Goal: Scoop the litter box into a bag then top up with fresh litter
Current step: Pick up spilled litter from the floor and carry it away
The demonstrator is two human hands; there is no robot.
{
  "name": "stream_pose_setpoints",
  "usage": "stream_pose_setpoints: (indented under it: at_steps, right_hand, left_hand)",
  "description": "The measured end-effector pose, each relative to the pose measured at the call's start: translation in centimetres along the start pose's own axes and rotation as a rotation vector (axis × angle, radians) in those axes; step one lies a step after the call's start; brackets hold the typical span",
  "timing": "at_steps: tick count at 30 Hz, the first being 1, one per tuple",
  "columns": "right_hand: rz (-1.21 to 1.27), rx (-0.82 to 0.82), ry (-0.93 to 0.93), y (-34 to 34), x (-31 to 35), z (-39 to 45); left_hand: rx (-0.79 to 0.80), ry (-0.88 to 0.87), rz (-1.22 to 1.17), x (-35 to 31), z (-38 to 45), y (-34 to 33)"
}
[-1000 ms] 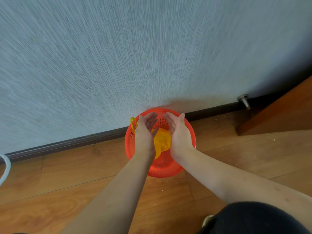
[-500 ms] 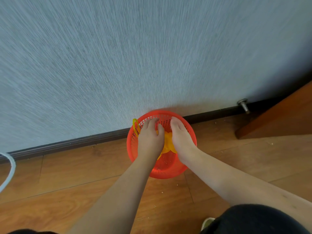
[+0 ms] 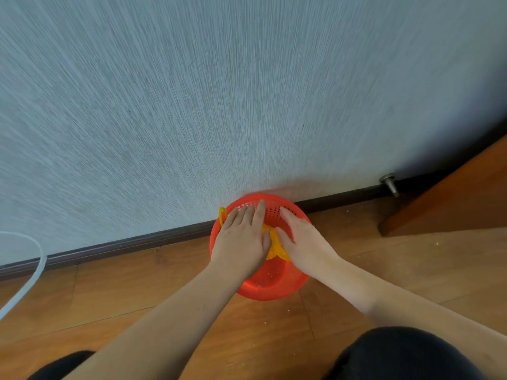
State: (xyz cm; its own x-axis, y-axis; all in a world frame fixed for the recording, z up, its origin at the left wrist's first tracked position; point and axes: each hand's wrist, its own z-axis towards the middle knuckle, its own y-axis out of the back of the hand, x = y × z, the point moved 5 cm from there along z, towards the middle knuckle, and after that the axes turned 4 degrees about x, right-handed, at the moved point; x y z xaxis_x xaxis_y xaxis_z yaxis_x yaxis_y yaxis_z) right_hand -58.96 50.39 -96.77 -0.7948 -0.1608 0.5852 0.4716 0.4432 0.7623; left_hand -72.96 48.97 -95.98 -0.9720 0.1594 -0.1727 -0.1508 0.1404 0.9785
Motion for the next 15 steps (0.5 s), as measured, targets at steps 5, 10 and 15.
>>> stream_pose_setpoints:
  at_steps: [5, 10, 15]
  right_hand:
    - [-0.467, -0.027, 0.139, 0.2, 0.2, -1.1]
    - [-0.601, -0.028, 0.222, -0.2, 0.1, -1.3]
    - [-0.679, -0.021, 0.21, -0.5, -0.6, -1.1]
  left_hand:
    - [0.138, -0.025, 0.089, 0.1, -1.0, 0.7]
    - [0.182, -0.038, 0.148, 0.4, -1.7, 0.7]
    - [0.203, -0.034, 0.272, 0.3, -1.8, 0.0]
